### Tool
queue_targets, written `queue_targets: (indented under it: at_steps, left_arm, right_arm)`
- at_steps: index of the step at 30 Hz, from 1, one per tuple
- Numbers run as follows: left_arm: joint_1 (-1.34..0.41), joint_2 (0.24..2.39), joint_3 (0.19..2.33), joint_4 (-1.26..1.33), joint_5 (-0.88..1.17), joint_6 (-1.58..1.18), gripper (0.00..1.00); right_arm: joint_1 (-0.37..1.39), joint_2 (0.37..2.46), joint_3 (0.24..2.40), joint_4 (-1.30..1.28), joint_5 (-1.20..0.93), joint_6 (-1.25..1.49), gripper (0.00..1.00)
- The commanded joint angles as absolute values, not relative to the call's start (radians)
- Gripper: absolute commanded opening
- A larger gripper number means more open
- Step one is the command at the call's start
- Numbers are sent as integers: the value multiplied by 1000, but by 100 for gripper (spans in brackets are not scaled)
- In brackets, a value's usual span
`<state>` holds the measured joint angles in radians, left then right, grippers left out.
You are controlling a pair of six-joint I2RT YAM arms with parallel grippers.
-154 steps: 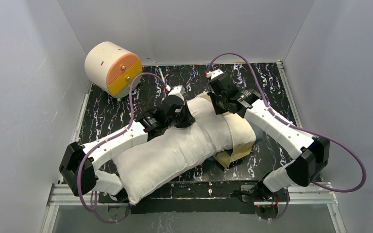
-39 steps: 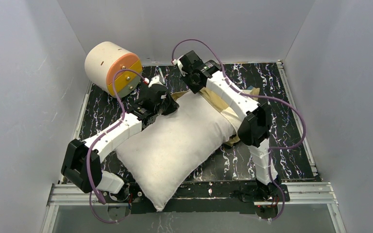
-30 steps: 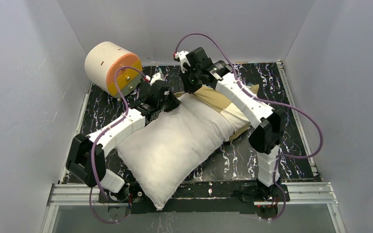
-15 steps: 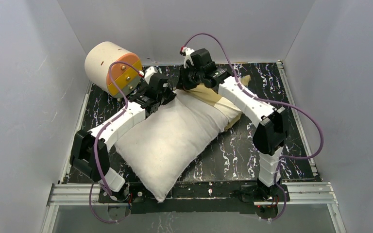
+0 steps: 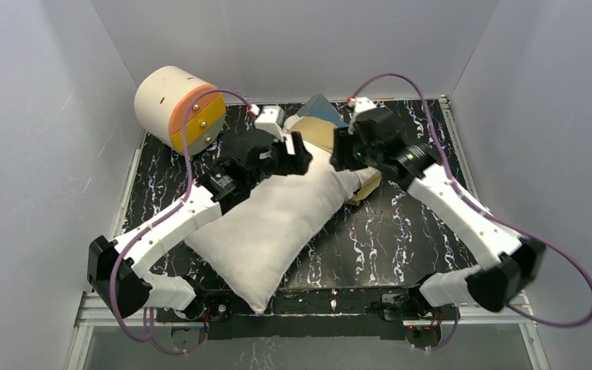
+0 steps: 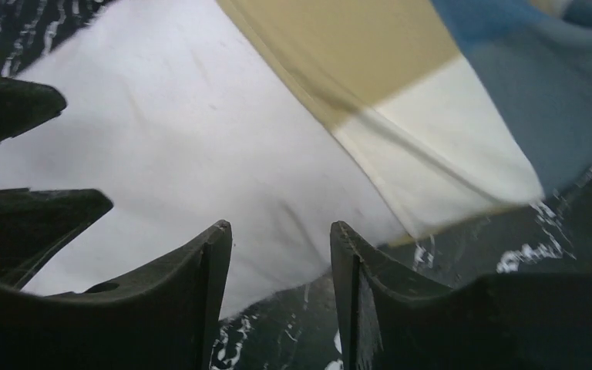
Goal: Put the pillow into the pillowcase
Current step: Stuff the pillow into the pillowcase.
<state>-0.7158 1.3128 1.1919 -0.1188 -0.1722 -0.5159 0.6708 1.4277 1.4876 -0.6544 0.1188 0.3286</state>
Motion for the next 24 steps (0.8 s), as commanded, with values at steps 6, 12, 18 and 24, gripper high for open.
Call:
queue_targets:
  at_steps: [6, 12, 18, 24]
  left_arm:
    - [-959, 1484, 1297, -162, -292, -243, 85]
    - [-1006, 1643, 1323, -162, -434, -226, 92]
    - [-1008, 1758, 1334, -164, -582, -265, 84]
    - [-994, 1731, 1373, -121, -533, -327, 0]
  right_arm:
    - [520, 1060, 973, -390, 218, 243, 52]
    - [452, 1054, 856, -285, 150, 183, 52]
    - [433, 1076, 766, -138, 62, 120, 53]
    - [428, 1144, 707, 40, 17, 66, 52]
